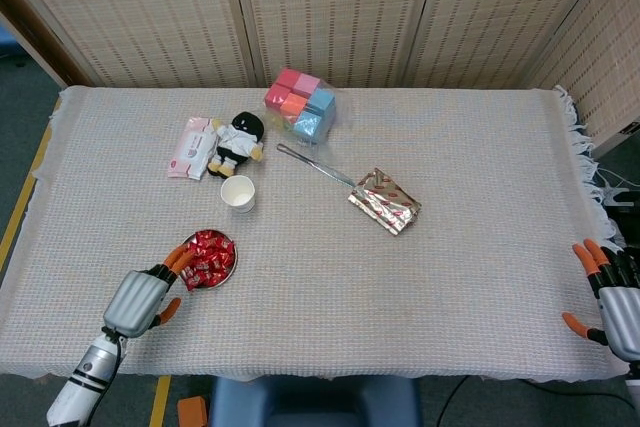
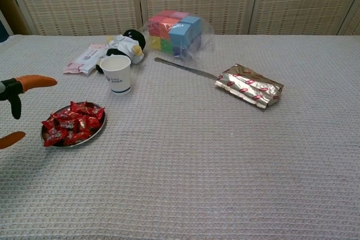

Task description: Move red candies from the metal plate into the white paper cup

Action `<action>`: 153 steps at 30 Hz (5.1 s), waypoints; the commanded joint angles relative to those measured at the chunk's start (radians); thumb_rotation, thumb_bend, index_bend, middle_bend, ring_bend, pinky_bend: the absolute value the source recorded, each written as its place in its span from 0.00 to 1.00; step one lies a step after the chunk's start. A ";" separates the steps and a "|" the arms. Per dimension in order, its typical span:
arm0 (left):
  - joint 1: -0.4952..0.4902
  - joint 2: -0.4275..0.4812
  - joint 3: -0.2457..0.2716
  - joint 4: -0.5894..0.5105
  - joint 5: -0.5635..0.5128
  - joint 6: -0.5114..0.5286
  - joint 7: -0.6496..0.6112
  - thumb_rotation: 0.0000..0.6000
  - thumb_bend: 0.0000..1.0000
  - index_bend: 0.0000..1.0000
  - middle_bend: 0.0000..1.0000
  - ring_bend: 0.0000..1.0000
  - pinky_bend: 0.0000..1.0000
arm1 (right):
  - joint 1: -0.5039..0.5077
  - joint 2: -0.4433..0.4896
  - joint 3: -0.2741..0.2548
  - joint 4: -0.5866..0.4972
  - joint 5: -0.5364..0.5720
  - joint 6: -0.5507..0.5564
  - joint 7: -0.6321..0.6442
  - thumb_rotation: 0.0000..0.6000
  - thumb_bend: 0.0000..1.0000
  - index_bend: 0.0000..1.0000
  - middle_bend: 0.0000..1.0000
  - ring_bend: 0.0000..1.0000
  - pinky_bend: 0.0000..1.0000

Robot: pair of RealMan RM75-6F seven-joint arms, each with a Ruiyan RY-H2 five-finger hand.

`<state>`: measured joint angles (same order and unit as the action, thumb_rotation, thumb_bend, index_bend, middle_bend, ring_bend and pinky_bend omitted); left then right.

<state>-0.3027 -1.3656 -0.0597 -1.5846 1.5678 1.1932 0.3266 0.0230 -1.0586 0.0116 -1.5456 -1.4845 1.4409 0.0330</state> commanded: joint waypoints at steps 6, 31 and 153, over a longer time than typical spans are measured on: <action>-0.106 -0.103 -0.068 0.078 -0.140 -0.121 0.120 1.00 0.40 0.02 0.08 0.52 0.87 | 0.004 0.002 0.004 -0.005 0.023 -0.022 -0.012 1.00 0.09 0.00 0.00 0.00 0.00; -0.212 -0.226 -0.057 0.257 -0.281 -0.166 0.259 1.00 0.39 0.35 0.26 0.62 0.97 | 0.013 0.014 0.006 -0.021 0.057 -0.067 -0.017 1.00 0.09 0.00 0.00 0.00 0.00; -0.185 -0.058 0.119 0.128 -0.232 0.013 0.025 1.00 0.38 0.03 0.11 0.19 0.95 | 0.011 0.027 0.002 -0.044 0.074 -0.087 -0.047 1.00 0.09 0.00 0.00 0.00 0.00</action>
<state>-0.4939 -1.4260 0.0551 -1.4632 1.3410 1.2079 0.3554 0.0340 -1.0316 0.0139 -1.5893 -1.4092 1.3535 -0.0132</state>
